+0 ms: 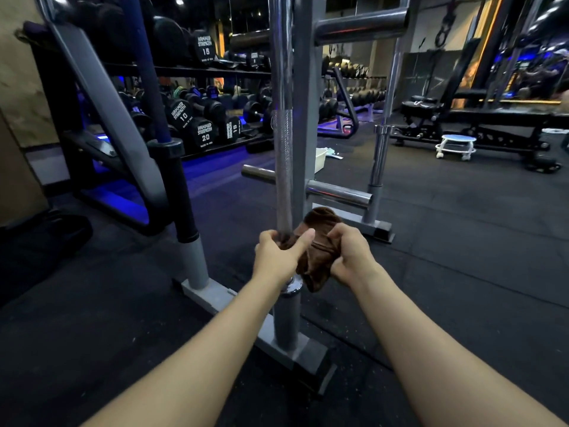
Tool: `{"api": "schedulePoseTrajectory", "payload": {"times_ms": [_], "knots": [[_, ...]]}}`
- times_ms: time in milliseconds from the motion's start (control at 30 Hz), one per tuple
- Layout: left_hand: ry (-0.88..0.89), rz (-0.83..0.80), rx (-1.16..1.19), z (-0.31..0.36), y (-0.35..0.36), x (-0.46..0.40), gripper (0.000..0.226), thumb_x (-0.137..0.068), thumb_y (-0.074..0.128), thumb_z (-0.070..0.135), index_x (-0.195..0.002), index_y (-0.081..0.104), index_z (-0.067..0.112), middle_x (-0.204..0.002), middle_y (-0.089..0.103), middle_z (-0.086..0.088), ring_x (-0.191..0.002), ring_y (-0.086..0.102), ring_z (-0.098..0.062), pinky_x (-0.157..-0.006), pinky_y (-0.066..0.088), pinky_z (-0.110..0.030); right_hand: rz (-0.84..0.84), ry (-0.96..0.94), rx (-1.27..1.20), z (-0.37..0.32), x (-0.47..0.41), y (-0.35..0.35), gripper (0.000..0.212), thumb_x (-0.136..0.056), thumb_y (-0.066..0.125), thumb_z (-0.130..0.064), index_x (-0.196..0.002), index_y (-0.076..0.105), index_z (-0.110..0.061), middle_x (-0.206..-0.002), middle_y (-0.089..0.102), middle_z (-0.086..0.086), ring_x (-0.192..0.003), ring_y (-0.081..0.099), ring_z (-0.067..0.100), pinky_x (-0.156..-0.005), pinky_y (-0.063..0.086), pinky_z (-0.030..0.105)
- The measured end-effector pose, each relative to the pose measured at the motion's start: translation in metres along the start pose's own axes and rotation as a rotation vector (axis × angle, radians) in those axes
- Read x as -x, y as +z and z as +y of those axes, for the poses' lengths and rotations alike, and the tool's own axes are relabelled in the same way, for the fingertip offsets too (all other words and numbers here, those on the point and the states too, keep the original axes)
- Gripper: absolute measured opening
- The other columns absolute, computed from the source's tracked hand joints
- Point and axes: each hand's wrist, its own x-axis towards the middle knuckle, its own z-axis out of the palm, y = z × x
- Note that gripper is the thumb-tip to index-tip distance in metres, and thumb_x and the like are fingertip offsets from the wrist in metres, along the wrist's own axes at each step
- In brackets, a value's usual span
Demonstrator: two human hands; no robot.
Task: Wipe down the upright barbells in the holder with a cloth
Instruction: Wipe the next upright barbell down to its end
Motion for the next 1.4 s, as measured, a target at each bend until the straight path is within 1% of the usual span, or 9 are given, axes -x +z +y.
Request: {"api": "schedulePoseTrajectory", "payload": {"times_ms": [167, 367, 467, 567, 700, 900, 1033, 1233, 1400], "knots": [[0.043, -0.019, 0.242, -0.002, -0.003, 0.004, 0.031, -0.082, 0.073, 0.020, -0.104, 0.064, 0.000, -0.105, 0.069, -0.020, -0.088, 0.065, -0.027, -0.086, 0.053, -0.039, -0.195, -0.088, 0.137, -0.008, 0.011, -0.004, 0.015, -0.086, 0.051, 0.004, -0.095, 0.059, -0.005, -0.080, 0.065, 0.012, -0.072, 0.062, 0.025, -0.078, 0.052, 0.039], [-0.044, -0.222, 0.538, 0.017, -0.010, 0.008, 0.009, -0.092, 0.056, 0.005, -0.089, 0.064, 0.004, -0.076, 0.070, -0.010, -0.063, 0.068, -0.018, -0.059, 0.058, -0.026, -0.286, 0.090, 0.259, -0.016, 0.022, -0.025, 0.046, -0.065, 0.072, -0.050, -0.095, 0.069, -0.016, -0.089, 0.073, 0.003, -0.080, 0.068, 0.019, -0.081, 0.050, 0.035], [-0.049, -0.309, 0.524, 0.022, -0.009, 0.014, 0.013, -0.095, 0.051, 0.007, -0.094, 0.063, 0.003, -0.084, 0.069, -0.013, -0.073, 0.066, -0.022, -0.075, 0.056, -0.033, -0.417, 0.102, 0.121, -0.016, 0.025, -0.027, 0.074, -0.053, 0.086, -0.042, -0.114, 0.065, -0.006, -0.110, 0.069, 0.016, -0.093, 0.069, 0.027, -0.085, 0.056, 0.045], [-0.019, -0.280, 0.474, 0.029, -0.007, 0.014, 0.013, -0.095, 0.052, 0.008, -0.100, 0.063, 0.004, -0.087, 0.067, -0.012, -0.075, 0.065, -0.022, -0.075, 0.056, -0.031, -0.430, 0.040, 0.066, -0.019, 0.030, -0.021, 0.056, -0.068, 0.072, -0.027, -0.118, 0.060, -0.005, -0.104, 0.069, 0.018, -0.084, 0.070, 0.028, -0.077, 0.058, 0.046], [0.110, -0.082, 0.230, 0.035, -0.008, 0.009, 0.021, -0.088, 0.065, 0.014, -0.108, 0.065, 0.005, -0.098, 0.067, -0.009, -0.091, 0.065, -0.023, -0.087, 0.053, -0.035, -0.204, -0.225, 0.072, -0.028, 0.031, -0.011, 0.031, -0.075, 0.069, -0.007, -0.105, 0.063, -0.004, -0.092, 0.068, 0.018, -0.072, 0.068, 0.026, -0.073, 0.057, 0.042], [0.237, 0.136, 0.053, 0.040, -0.037, -0.001, 0.021, -0.092, 0.060, 0.019, -0.113, 0.059, 0.019, -0.117, 0.058, 0.000, -0.092, 0.053, -0.007, -0.066, 0.038, -0.011, 0.231, -0.976, 0.595, -0.050, 0.041, 0.030, 0.045, -0.071, 0.081, -0.020, -0.106, 0.052, -0.018, -0.089, 0.055, -0.011, -0.076, 0.052, 0.001, -0.065, 0.037, 0.001], [0.229, 0.016, 0.104, 0.035, -0.041, -0.002, 0.033, -0.097, 0.051, 0.016, -0.130, 0.053, 0.017, -0.117, 0.056, 0.005, -0.083, 0.049, 0.005, -0.060, 0.038, -0.008, 0.187, -1.311, 0.773, -0.041, 0.042, 0.078, 0.052, -0.071, 0.081, -0.027, -0.114, 0.056, -0.011, -0.105, 0.057, 0.002, -0.093, 0.053, 0.022, -0.077, 0.037, 0.023], [0.197, -0.180, 0.220, 0.026, -0.041, -0.008, 0.039, -0.100, 0.040, 0.007, -0.135, 0.048, 0.021, -0.106, 0.057, 0.013, -0.081, 0.052, 0.011, -0.065, 0.047, -0.004, 0.070, -1.330, 1.108, -0.014, 0.024, 0.084, 0.050, -0.083, 0.056, -0.057, -0.125, 0.051, -0.030, -0.137, 0.034, 0.008, -0.120, 0.036, 0.033, -0.089, 0.030, 0.033], [0.149, -0.234, 0.253, 0.011, -0.040, -0.018, 0.032, -0.100, 0.046, 0.018, -0.131, 0.051, 0.026, -0.112, 0.061, 0.010, -0.085, 0.055, 0.009, -0.060, 0.045, -0.006, 0.156, -1.375, 1.221, -0.020, 0.016, 0.089, 0.042, -0.084, 0.066, -0.039, -0.122, 0.058, -0.023, -0.138, 0.033, 0.006, -0.117, 0.036, 0.038, -0.080, 0.042, 0.040]]}}
